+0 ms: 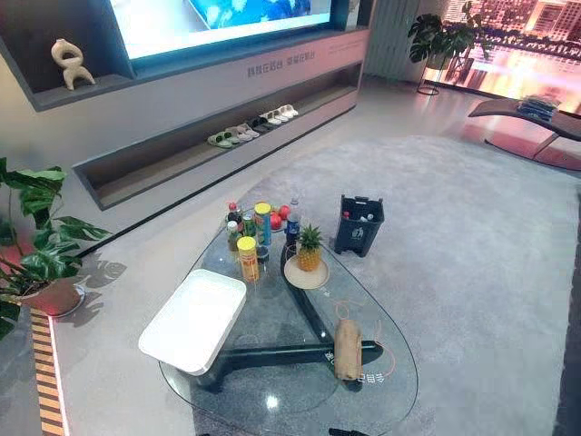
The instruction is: Wipe the table with a cloth and put it in the basket.
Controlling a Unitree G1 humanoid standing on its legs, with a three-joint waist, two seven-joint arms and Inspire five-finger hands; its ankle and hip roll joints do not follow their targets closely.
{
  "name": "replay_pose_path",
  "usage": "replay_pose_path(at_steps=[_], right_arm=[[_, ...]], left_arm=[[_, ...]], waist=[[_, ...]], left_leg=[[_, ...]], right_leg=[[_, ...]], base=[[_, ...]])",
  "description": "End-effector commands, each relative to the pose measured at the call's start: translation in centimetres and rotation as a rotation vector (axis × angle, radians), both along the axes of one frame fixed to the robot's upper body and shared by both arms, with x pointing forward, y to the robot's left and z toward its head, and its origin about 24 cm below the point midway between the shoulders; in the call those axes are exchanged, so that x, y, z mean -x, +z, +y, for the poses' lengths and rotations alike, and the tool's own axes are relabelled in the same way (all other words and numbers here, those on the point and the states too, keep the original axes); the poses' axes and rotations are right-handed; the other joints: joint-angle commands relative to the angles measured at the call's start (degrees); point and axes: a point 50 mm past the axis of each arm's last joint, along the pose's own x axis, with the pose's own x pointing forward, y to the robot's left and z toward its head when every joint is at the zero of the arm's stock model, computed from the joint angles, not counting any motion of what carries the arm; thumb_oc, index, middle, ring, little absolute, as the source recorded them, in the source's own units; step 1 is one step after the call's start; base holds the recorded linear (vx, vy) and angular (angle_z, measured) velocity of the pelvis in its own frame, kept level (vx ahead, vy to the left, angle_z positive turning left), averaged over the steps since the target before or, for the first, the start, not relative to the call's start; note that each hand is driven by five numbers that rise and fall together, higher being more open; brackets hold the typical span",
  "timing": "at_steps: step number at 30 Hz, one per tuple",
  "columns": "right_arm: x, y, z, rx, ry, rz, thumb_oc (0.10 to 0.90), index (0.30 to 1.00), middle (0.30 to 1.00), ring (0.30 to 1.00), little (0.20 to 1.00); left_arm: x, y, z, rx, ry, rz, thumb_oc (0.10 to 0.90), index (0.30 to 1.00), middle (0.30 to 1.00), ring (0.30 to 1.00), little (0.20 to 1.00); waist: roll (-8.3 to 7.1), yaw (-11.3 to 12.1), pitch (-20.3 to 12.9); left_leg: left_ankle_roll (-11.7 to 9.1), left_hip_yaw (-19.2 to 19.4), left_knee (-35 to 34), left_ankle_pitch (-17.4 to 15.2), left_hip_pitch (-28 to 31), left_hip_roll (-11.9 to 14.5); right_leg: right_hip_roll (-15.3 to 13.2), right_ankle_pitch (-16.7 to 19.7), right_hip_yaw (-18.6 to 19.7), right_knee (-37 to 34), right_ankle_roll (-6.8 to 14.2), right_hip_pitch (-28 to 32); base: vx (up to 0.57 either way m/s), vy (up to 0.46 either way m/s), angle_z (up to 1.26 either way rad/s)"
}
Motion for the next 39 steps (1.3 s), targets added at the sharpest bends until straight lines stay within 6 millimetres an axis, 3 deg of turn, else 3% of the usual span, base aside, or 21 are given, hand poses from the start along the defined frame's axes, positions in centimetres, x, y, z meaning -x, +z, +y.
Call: replay_pose_path(at_steps=[1,27,31,39], right_arm=[[1.7,-0.5,1.1,-0.014,0.054,0.106,0.8,0.9,0.9,0.9,0.9],[1.0,-0.5,0.7,0.048,0.047,0.059,0.8,0.9,0.9,0.9,0.9],[0.0,-0.2,0.6,0.047,0.052,-0.002,0.8,0.9,0.9,0.9,0.9],[-4.6,1.4,-0.2,0.073,0.042,-0.263,0.8,0.9,0.9,0.9,0.9]], left_arm=[[-2.0,-0.1,-2.5,0.108,0.024,-0.035,0.8,0.9,0.9,0.9,0.9],[-2.3,-0.1,-2.3,0.081,0.024,-0.053,0.8,0.9,0.9,0.9,0.9],[-2.6,0.0,-2.3,0.078,0.009,-0.066,0.8,0.9,0.9,0.9,0.9],[-2.6,0.2,-1.5,0.047,-0.052,-0.083,0.8,0.9,0.9,0.9,0.9]], waist=[[-1.0,0.4,1.0],[-1.61,0.7,1.2],[-1.77,0.8,1.5],[-2.42,1.1,3.0]], left_leg=[[1.2,0.0,0.7,-6.4,1.7,-3.1],[1.3,0.0,0.8,-6.5,1.8,-3.1],[1.2,0.4,1.6,-6.7,1.4,-3.1],[1.3,1.6,3.4,-6.9,-0.7,-2.8]], right_leg=[[-0.2,0.7,0.7,0.6,1.8,-2.2],[0.1,0.8,0.9,0.7,1.7,-2.2],[0.0,0.9,0.9,1.0,1.9,-2.5],[-0.3,1.6,1.2,1.4,2.2,-4.3]], base=[[0.0,0.193,-0.16],[0.01,0.002,0.0],[0.01,0.002,0.0],[0.02,-0.007,-0.02]])
